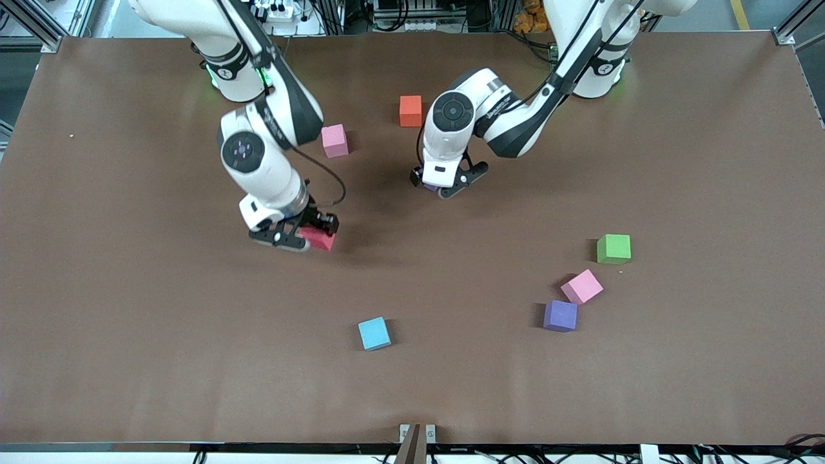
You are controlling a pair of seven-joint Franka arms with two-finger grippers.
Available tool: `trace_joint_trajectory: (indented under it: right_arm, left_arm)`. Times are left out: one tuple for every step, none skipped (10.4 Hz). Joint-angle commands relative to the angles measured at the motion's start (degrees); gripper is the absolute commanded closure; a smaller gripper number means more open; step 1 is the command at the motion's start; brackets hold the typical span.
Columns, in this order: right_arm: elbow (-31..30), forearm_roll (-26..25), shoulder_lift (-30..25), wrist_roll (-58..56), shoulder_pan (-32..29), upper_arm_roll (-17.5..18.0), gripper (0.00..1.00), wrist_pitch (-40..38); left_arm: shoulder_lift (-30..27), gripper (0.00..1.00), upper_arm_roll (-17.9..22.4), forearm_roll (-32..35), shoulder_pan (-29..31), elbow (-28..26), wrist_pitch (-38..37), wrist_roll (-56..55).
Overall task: Arrange blocks into number 1
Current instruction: 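Grasp the purple cube with the left gripper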
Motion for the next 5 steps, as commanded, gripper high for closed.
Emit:
trace_joint_trajectory:
  right_arm:
    - [-10.0, 0.4, -8.7, 1.7, 0.2, 2.3, 0.52, 2.6]
    - [-11.2, 0.4, -9.6, 4.3, 0.2, 3.1, 0.52, 2.6]
    - [-11.8, 0.4, -10.0, 6.0, -0.2, 4.2, 0.52, 2.6]
    - [-12.6, 0.3, -10.8, 5.8, -0.7, 4.3, 0.52, 2.5]
    - [-13.6, 0.2, -11.7, 4.8, -1.4, 4.3, 0.51, 2.3]
  left_arm:
    - [2.4, 0.00, 0.5, -1.3, -2.3, 0.4, 2.0, -5.3]
    - [2.5, 0.00, 0.5, -1.3, -2.6, 0.1, 2.0, -6.3]
    - [2.7, 0.00, 0.5, -1.4, -2.6, -0.3, 2.0, -6.3]
    - [3.5, 0.00, 0.5, -1.4, -2.7, -0.2, 2.1, -6.4]
    - [4.1, 0.00, 0.5, -1.4, -2.7, -0.2, 2.1, -6.4]
